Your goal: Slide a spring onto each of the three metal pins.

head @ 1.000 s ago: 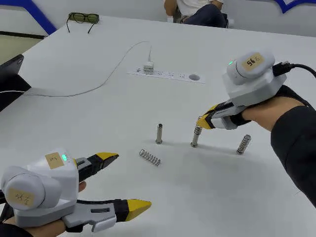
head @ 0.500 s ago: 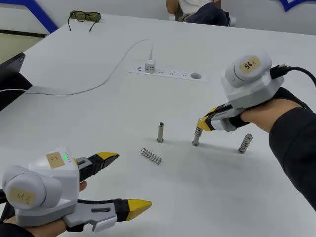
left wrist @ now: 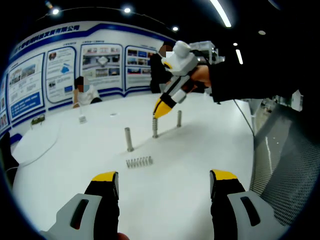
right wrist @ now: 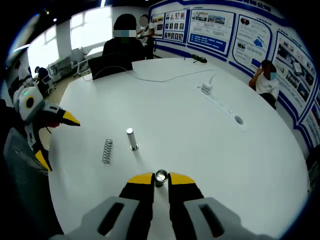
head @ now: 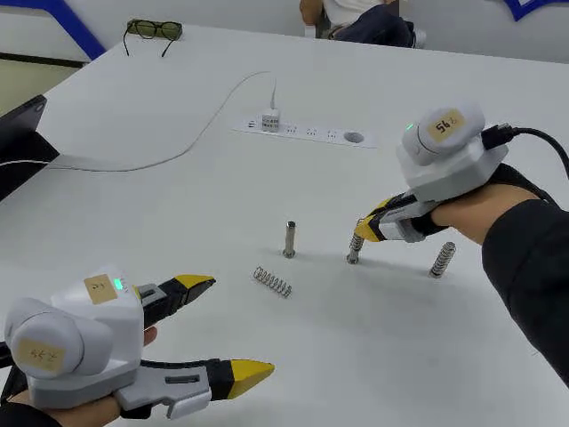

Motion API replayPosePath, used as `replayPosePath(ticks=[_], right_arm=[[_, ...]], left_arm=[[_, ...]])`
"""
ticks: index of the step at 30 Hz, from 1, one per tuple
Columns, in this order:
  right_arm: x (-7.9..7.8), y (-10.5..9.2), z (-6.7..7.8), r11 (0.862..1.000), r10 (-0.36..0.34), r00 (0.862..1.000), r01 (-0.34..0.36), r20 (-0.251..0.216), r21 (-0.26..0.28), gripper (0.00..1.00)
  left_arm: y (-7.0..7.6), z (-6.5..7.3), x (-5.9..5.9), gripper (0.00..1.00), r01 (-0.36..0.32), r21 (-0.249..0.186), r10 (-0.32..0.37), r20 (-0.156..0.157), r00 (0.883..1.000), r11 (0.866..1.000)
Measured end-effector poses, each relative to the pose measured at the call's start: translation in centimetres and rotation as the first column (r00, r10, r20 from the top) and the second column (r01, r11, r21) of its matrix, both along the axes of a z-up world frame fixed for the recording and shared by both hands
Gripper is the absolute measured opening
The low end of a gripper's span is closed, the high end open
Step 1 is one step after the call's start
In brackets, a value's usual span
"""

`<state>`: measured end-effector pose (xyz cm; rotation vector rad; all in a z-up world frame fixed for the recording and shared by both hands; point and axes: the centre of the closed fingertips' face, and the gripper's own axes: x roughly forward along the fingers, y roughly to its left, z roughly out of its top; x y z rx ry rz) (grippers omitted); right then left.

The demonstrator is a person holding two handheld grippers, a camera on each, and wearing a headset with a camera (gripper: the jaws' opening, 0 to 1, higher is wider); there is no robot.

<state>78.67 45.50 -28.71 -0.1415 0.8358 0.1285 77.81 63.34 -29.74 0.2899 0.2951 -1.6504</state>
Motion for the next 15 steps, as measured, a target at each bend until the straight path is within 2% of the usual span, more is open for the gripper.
replayPosePath(ticks=[15], right_arm=[[-0.04,0.02,-0.66,1.000,0.002,1.000,-0.002,-0.011,-0.005,0.12]], left_arm=[[0.16,0.02,-0.04,0.76,-0.003,0.000,0.003,0.000,1.000,1.000]])
